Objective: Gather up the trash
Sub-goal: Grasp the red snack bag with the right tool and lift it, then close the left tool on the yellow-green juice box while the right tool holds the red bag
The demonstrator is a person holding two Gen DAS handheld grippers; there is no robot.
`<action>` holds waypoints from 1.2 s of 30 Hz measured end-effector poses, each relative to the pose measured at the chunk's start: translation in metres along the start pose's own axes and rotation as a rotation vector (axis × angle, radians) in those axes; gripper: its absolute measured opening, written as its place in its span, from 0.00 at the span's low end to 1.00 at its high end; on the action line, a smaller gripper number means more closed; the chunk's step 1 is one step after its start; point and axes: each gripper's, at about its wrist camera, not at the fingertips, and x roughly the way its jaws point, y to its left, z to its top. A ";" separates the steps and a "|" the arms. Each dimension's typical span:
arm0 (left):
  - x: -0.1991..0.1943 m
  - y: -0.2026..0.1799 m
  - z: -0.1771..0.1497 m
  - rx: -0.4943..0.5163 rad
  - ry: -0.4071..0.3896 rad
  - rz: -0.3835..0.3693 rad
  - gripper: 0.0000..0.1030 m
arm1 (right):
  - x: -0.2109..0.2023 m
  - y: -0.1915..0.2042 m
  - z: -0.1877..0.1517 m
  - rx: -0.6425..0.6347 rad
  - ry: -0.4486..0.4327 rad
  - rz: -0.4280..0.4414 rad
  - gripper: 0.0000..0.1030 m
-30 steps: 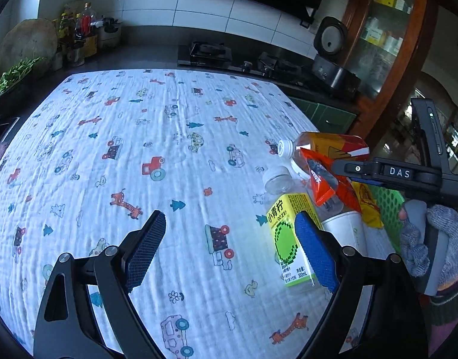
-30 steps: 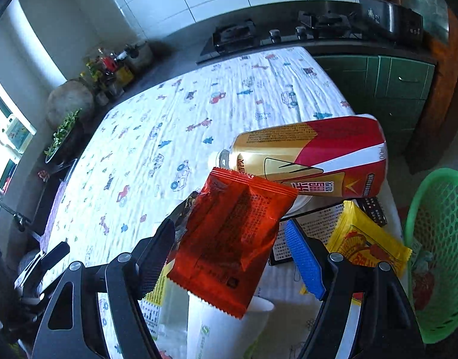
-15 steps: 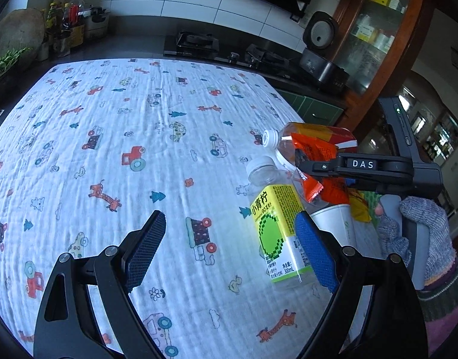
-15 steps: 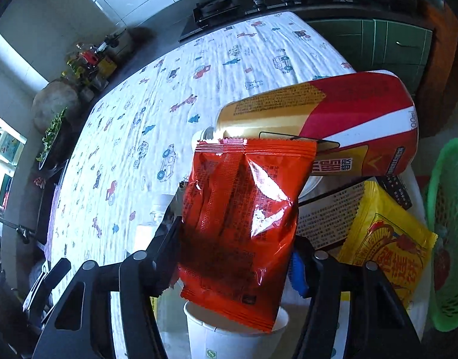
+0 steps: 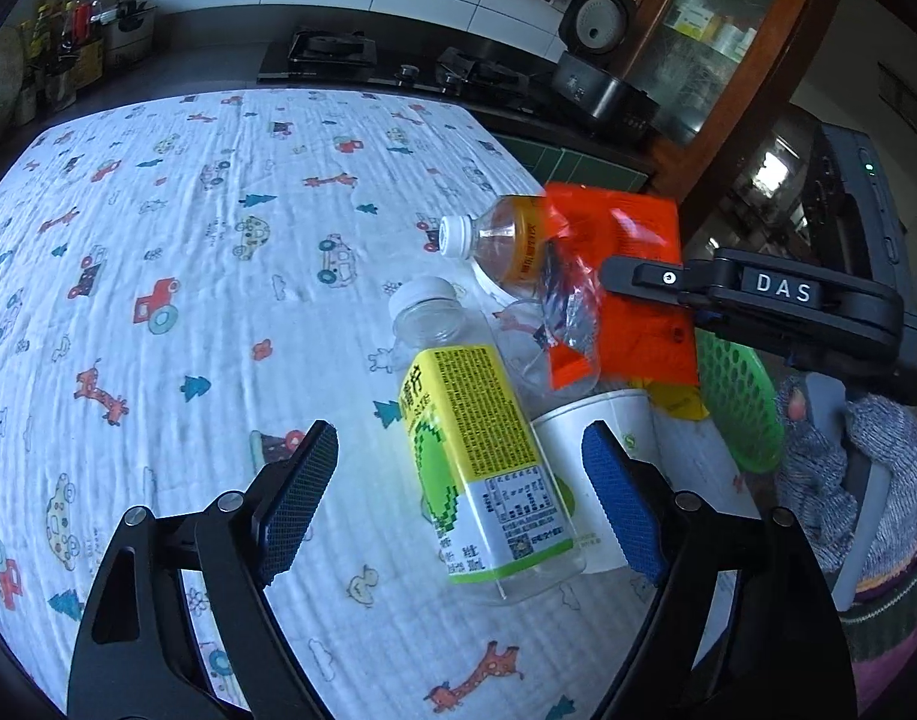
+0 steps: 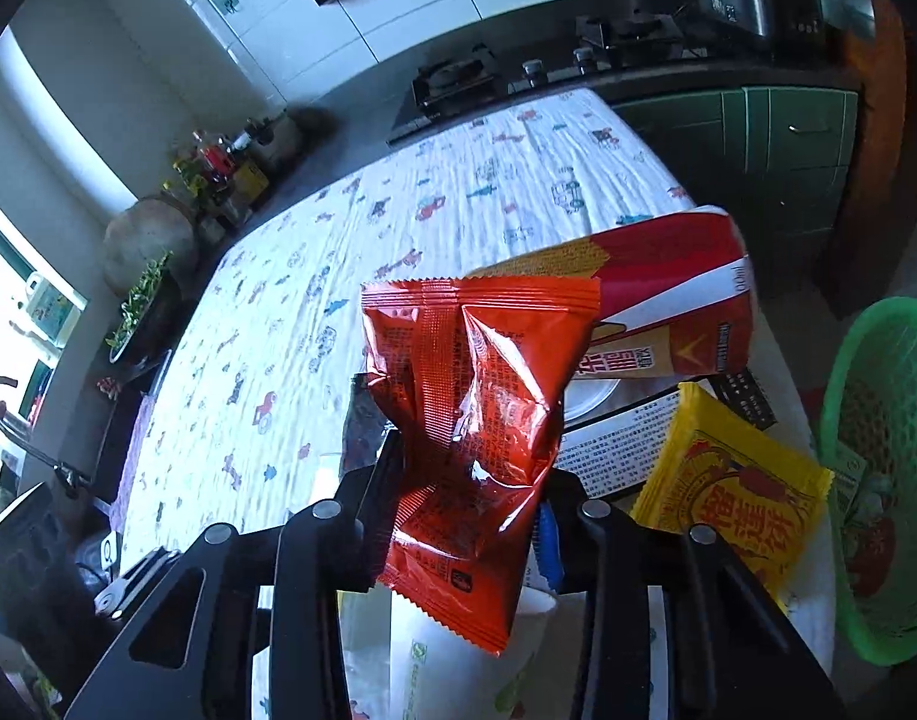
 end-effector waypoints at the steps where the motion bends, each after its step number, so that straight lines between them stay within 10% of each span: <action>1: 0.004 -0.003 0.002 0.005 0.007 0.002 0.75 | -0.003 -0.001 0.000 0.004 -0.008 0.008 0.20; 11: 0.046 -0.006 0.017 -0.004 0.084 0.030 0.59 | -0.029 -0.019 -0.010 0.031 -0.040 0.072 0.08; 16: 0.050 -0.001 0.018 -0.021 0.093 0.017 0.54 | -0.022 -0.027 -0.006 0.068 -0.027 0.094 0.38; 36: 0.043 0.010 0.021 0.030 0.093 0.062 0.52 | 0.017 -0.034 0.007 0.034 0.036 -0.004 0.68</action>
